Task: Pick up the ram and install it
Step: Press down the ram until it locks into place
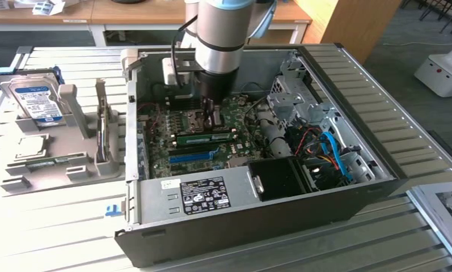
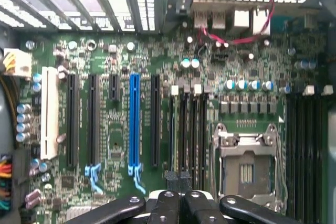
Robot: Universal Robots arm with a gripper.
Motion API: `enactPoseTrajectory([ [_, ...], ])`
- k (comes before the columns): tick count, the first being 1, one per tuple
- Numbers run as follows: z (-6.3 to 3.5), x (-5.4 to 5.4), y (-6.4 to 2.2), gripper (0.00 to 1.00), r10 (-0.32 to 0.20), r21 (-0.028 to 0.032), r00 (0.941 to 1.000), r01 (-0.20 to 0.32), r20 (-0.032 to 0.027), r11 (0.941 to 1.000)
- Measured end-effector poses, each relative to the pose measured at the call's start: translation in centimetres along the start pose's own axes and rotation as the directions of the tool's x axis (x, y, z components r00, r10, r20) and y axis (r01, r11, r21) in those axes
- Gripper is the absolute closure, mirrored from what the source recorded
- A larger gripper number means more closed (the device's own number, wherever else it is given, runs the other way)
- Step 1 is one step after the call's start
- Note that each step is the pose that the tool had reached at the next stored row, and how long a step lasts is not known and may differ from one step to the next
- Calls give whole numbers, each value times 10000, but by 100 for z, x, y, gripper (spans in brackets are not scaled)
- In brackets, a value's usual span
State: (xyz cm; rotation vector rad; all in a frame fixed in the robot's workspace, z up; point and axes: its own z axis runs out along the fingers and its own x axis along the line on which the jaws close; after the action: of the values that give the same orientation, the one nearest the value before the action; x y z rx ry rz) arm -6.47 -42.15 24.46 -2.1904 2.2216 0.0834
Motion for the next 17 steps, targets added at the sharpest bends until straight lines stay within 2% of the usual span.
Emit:
enactPoseTrajectory([
  [7,3,0,145,90,0,8,10000,0,0,10000],
  [17,4,0,179,90,0,10,10000,0,0,10000],
])
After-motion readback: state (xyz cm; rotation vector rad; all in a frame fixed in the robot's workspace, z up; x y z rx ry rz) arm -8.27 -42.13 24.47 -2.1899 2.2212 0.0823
